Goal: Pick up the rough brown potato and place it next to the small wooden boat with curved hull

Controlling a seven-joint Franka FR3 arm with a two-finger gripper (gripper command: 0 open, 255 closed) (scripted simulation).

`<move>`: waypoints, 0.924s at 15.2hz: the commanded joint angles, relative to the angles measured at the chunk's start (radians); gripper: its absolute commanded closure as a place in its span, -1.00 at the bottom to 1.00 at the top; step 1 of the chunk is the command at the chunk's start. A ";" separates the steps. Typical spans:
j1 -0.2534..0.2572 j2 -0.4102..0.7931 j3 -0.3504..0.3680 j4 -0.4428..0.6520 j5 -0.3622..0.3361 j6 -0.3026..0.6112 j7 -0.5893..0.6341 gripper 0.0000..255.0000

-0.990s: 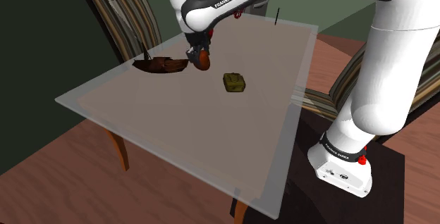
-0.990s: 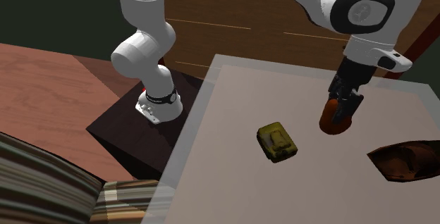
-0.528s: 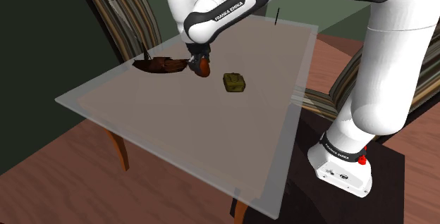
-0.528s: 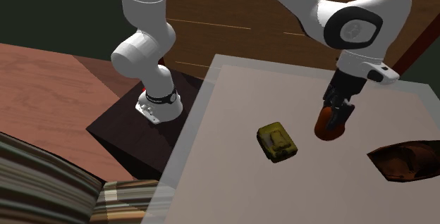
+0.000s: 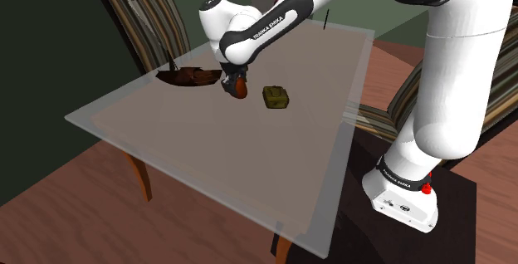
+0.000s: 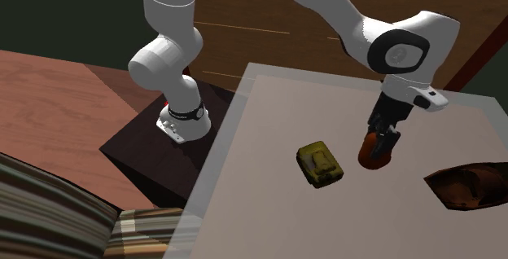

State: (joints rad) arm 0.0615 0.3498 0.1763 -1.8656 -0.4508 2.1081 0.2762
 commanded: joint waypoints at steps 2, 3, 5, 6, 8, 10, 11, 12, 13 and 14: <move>0.001 0.018 -0.003 -0.009 -0.009 0.023 0.011 1.00; 0.001 0.018 -0.003 -0.009 -0.009 0.023 0.011 1.00; 0.001 0.018 -0.003 -0.008 -0.009 0.023 0.011 1.00; 0.001 0.018 -0.003 -0.008 -0.009 0.023 0.011 1.00; 0.000 0.018 -0.003 -0.008 -0.009 0.023 0.011 1.00; 0.004 0.026 -0.002 -0.001 -0.010 0.021 0.016 -1.00; 0.004 0.025 -0.002 -0.002 -0.010 0.022 0.016 -1.00; 0.004 0.026 -0.002 -0.002 -0.010 0.022 0.016 -1.00; 0.004 0.025 -0.002 -0.003 -0.010 0.022 0.016 -1.00; 0.000 0.018 -0.002 -0.008 -0.009 0.023 0.012 -1.00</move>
State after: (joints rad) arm 0.0636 0.3713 0.1742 -1.8717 -0.4604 2.1307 0.2901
